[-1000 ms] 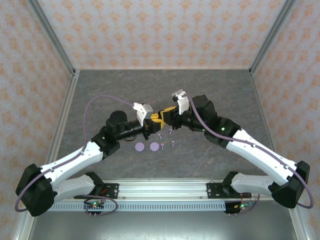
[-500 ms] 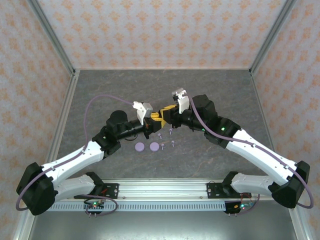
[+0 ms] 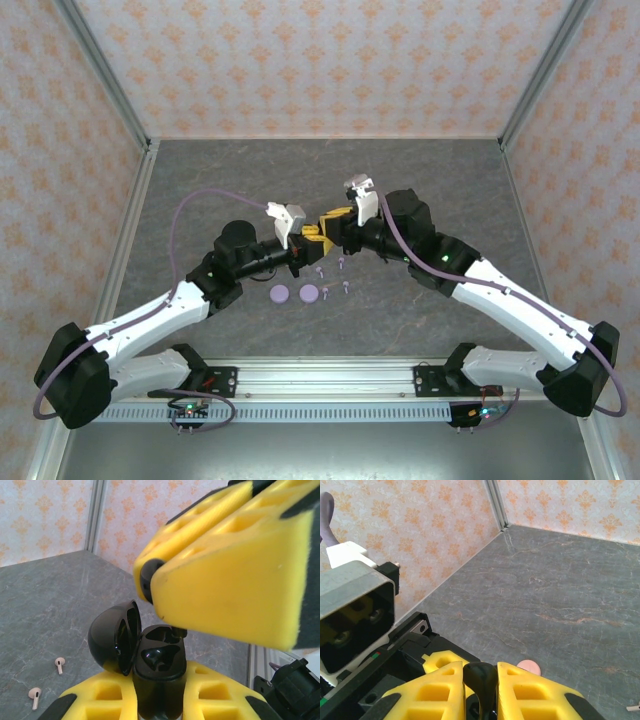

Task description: Insert wireless bluetooth earbuds into charging case

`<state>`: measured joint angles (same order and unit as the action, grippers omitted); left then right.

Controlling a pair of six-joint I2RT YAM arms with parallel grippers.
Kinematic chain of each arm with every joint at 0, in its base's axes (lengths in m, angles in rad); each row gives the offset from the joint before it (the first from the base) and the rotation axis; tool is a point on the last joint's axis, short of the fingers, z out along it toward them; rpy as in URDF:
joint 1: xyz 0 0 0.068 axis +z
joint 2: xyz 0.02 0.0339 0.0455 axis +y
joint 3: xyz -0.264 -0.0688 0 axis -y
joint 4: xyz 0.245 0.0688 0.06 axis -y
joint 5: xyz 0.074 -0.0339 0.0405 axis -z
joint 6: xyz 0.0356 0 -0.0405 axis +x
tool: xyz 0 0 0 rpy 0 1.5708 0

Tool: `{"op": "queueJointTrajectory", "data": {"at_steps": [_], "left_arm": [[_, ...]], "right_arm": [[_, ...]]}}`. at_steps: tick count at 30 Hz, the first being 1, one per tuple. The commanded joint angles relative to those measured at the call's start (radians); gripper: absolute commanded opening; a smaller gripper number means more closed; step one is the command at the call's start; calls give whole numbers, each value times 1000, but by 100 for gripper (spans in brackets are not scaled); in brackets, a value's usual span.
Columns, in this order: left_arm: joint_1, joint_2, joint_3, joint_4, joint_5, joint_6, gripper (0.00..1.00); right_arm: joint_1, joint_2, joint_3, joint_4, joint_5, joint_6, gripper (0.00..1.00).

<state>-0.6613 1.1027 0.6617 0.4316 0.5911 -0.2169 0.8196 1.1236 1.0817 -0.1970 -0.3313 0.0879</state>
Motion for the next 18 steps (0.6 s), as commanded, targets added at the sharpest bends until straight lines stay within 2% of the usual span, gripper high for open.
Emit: {"op": "queueJointTrajectory", "data": {"at_steps": [1, 18], "left_arm": [[-11, -4, 36, 52, 13, -19, 0], [-10, -7, 36, 59, 12, -27, 0]], "right_arm": [[7, -11, -19, 35, 20, -15, 18], [7, -12, -50, 55, -9, 12, 21]]}}
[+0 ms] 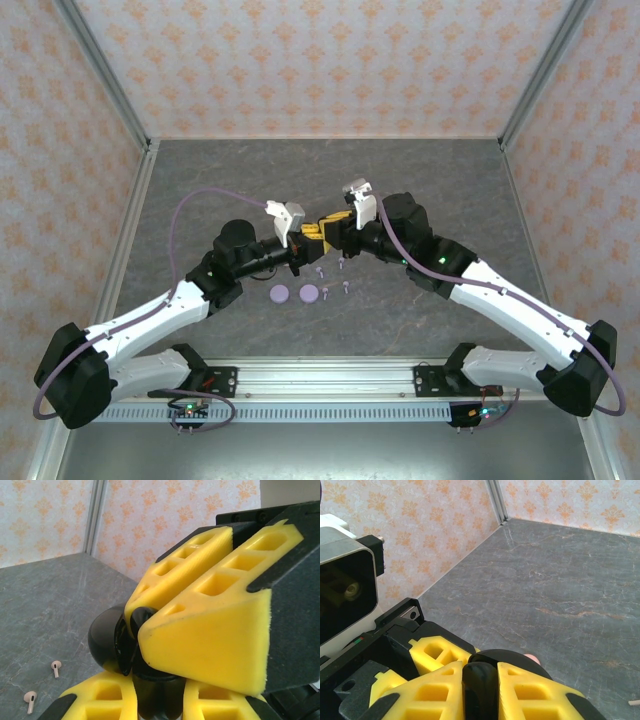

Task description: Insert wireless bluetooth earbuds into charging case

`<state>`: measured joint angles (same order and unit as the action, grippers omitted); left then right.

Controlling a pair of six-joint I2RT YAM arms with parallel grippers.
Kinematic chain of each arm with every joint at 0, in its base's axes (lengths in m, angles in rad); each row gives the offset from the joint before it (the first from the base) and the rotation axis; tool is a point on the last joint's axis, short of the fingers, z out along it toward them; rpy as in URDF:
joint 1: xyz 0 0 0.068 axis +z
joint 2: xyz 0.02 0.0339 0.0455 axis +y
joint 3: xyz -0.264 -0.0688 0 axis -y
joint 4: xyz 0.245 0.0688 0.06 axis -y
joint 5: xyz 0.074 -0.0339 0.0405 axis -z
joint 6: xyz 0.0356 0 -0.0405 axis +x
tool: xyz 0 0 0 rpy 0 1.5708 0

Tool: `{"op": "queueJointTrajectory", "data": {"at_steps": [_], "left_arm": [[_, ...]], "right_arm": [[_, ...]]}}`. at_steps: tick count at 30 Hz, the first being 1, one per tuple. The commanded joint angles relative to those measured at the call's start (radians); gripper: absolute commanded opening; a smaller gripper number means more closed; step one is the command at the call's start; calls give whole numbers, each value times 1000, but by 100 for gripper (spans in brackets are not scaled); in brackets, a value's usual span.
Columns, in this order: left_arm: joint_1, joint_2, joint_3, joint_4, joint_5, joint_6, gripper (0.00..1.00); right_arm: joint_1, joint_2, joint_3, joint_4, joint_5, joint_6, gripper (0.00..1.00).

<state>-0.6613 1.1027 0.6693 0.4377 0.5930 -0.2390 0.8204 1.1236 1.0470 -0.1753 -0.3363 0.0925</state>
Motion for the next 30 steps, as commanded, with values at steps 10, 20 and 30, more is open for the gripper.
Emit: {"op": "queueJointTrajectory", "data": {"at_steps": [10, 20, 30], "left_arm": [[-12, -14, 18, 27, 10, 34, 0], [-14, -55, -25, 5, -13, 135, 0], [-17, -133, -67, -47, -50, 258, 0]], "right_arm": [[6, -16, 38, -18, 16, 6, 32], [6, -40, 176, -162, 104, 14, 45], [-88, -45, 210, -423, 214, 84, 55]]}}
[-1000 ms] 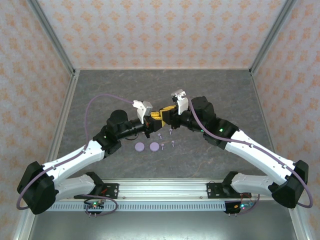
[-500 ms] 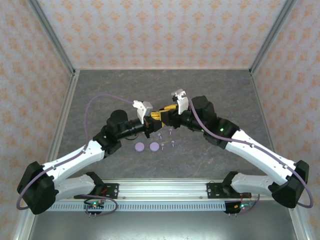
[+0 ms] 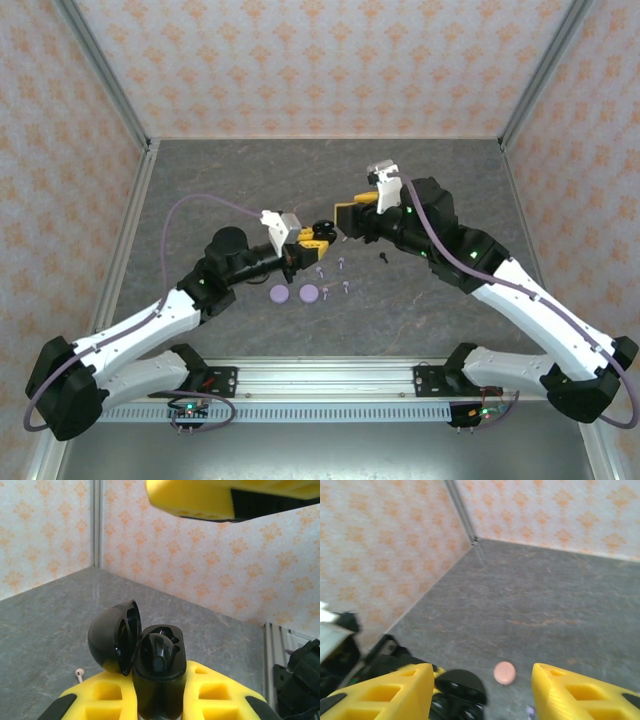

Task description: Insert wireless bluetooth earbuds into charging case

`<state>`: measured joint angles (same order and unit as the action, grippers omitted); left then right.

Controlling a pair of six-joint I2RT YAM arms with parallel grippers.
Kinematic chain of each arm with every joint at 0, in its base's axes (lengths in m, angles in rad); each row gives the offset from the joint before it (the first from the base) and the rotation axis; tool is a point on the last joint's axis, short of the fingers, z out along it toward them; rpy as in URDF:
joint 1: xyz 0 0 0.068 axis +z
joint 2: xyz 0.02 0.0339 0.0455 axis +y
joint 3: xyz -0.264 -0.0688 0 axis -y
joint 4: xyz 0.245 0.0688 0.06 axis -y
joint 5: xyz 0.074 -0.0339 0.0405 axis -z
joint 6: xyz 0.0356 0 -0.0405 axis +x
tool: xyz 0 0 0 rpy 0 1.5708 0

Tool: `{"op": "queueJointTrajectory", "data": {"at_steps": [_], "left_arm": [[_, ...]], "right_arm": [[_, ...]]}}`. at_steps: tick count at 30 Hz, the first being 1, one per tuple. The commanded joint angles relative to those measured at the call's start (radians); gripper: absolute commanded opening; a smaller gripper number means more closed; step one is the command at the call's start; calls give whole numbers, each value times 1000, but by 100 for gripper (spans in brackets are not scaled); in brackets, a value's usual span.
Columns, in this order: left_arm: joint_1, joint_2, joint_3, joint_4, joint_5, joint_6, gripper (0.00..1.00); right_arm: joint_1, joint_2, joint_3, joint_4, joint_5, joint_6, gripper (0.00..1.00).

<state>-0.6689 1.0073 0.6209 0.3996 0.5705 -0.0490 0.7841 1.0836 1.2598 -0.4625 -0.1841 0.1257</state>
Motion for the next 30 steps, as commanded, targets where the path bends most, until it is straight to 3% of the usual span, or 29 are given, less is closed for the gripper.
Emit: {"op": "queueJointTrajectory", "data": {"at_steps": [1, 6, 10, 30], "left_arm": [[-9, -51, -26, -10, -30, 74, 0], [-11, -106, -47, -19, -31, 106, 0], [-12, -134, -54, -29, -26, 128, 0], [-15, -160, -52, -53, -35, 146, 0]], "right_arm": [[-92, -6, -22, -158, 50, 71, 54], [-251, 30, -141, -222, -39, 118, 54], [-314, 115, -197, -246, -84, 99, 54], [-337, 609, -94, -253, -21, -39, 50]]}}
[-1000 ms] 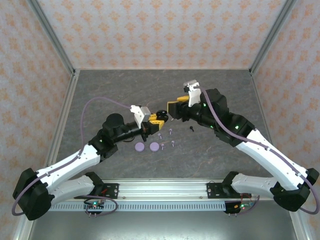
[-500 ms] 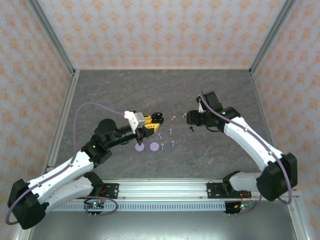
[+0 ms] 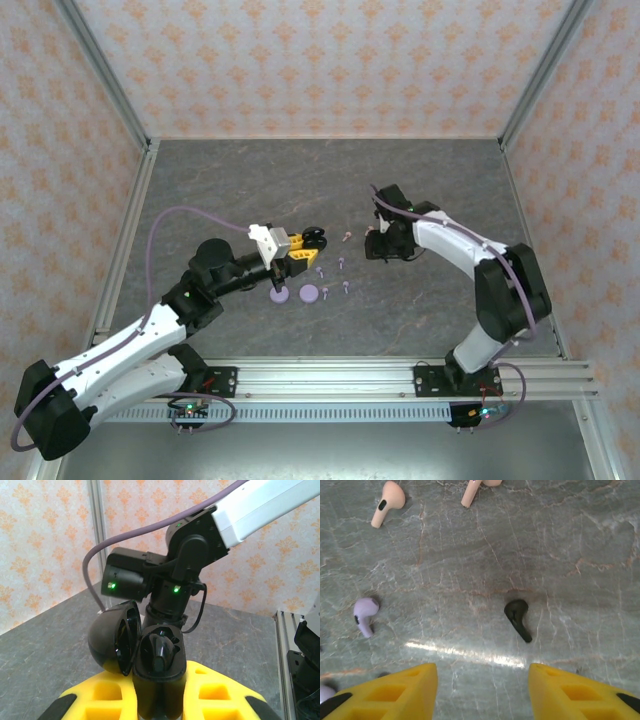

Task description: Insert wireless bluetooth earbuds into charging case

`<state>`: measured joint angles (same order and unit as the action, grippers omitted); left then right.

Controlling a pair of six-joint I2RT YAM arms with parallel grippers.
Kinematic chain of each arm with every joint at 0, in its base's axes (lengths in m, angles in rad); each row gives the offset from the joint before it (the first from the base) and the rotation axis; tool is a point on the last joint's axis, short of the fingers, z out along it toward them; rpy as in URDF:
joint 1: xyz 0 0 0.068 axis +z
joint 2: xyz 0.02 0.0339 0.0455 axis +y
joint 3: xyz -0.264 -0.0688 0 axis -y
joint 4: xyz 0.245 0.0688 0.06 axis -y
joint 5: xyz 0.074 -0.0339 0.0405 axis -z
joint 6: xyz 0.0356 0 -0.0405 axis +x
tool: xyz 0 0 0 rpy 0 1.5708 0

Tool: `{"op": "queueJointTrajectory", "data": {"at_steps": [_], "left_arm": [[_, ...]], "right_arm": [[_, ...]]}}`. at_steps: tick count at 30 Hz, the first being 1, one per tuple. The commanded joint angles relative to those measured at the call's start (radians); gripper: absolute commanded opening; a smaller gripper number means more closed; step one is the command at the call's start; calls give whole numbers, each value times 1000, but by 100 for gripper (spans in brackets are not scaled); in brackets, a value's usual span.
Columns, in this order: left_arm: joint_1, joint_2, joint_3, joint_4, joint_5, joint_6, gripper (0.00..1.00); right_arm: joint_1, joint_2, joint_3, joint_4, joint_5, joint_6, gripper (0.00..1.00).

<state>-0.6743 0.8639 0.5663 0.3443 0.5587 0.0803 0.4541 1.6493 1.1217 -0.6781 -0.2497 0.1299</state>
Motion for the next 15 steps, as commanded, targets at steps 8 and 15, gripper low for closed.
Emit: {"op": "queueJointTrajectory", "data": {"at_steps": [8, 15], "left_arm": [[-10, -17, 4, -9, -24, 13, 0], [-11, -16, 6, -16, -30, 14, 0]], "right_arm": [[-27, 164, 115, -57, 70, -91, 45], [-47, 223, 139, -65, 33, -125, 43]]}}
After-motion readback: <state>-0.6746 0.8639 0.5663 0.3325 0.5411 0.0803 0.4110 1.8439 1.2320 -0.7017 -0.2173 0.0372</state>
